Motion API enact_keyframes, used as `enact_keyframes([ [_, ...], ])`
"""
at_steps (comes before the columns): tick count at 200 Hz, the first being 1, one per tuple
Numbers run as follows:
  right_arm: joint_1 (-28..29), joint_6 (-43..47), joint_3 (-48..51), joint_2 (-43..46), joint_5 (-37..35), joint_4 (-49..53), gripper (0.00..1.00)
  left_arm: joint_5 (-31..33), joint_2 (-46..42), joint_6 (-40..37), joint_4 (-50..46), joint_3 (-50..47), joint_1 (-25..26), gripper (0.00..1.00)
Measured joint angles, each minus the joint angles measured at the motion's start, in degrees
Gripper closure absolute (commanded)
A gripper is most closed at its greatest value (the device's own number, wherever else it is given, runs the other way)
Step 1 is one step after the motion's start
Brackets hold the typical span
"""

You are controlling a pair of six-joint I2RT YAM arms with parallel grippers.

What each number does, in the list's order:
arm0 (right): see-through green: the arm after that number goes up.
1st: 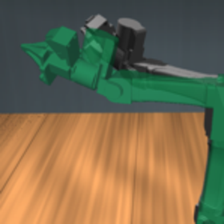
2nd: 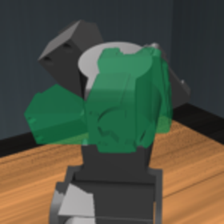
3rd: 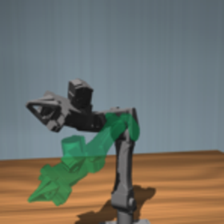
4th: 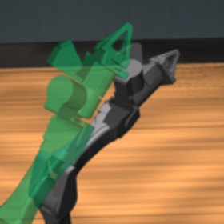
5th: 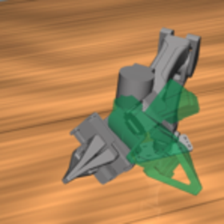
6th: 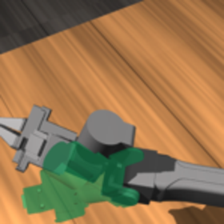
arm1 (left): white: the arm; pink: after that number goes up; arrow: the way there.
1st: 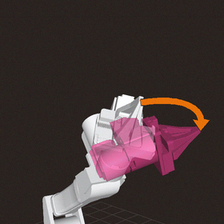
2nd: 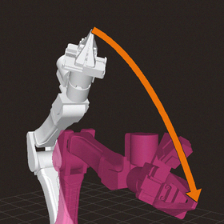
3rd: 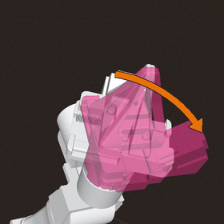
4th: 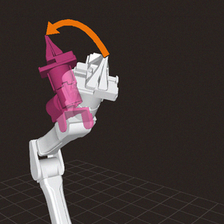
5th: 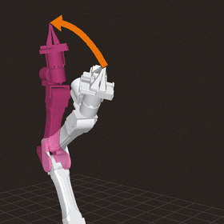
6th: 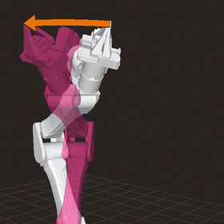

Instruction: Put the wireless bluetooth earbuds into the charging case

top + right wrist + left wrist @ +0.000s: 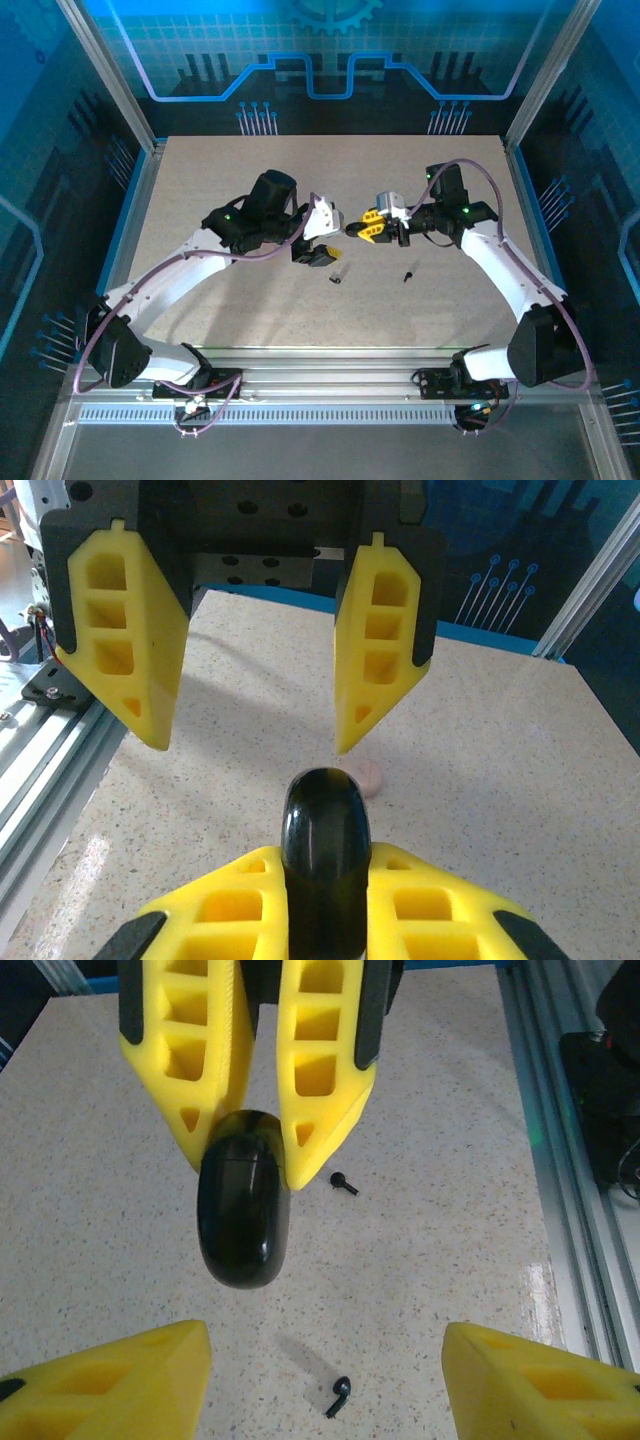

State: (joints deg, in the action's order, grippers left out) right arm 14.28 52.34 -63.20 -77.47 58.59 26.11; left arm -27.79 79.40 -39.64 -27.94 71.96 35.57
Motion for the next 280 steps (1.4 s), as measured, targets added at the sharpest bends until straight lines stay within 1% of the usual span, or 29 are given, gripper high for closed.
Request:
enact_keyframes([
  [38,-0.11,0.07,0.24,1.03,2.97,0.50,0.95,-2.54,0.00,-3.89,-2.12,1.92,0.00,0.36],
  [80,-0.07,2.23,-0.31,1.03,3.43,4.48,0.95,-3.37,0.44,-7.10,-3.08,1.92,-0.22,0.38],
  [104,0.42,4.35,-1.11,1.03,2.78,7.39,0.95,-3.69,1.38,-7.28,-2.89,2.14,-0.61,0.38],
  [125,1.57,5.20,-1.29,1.07,1.64,8.61,0.95,-4.57,2.75,-7.26,-2.71,3.21,-0.76,0.40],
  [170,3.43,5.14,-1.29,1.75,-0.57,8.79,0.95,-7.21,4.02,-7.26,-2.64,4.26,-0.76,0.41],
  [178,3.82,4.92,-1.31,1.77,-1.07,8.55,0.95,-7.63,4.20,-7.26,-2.62,4.44,-0.76,0.44],
  [192,4.39,4.50,-1.31,1.77,-1.57,8.17,0.95,-8.07,4.37,-7.26,-2.64,4.52,-0.76,0.52],
  [199,4.55,4.24,-1.31,1.77,-1.62,7.91,0.95,-8.15,4.50,-7.30,-2.69,4.59,-0.76,0.54],
  [237,5.18,2.51,-1.31,1.79,-2.64,5.73,0.95,-8.31,6.03,-7.30,-3.39,5.60,-0.76,0.57],
  [268,5.33,1.68,-1.31,2.01,-2.93,5.07,0.95,-8.28,6.12,-7.30,-3.98,5.60,-0.76,0.57],
  [274,5.33,1.62,-1.31,2.05,-2.97,4.92,0.95,-8.28,6.12,-7.32,-4.17,5.60,-0.76,0.58],
  [280,5.33,1.46,-1.31,2.14,-3.08,4.76,0.95,-8.28,6.12,-7.41,-4.37,5.60,-0.76,0.62],
])
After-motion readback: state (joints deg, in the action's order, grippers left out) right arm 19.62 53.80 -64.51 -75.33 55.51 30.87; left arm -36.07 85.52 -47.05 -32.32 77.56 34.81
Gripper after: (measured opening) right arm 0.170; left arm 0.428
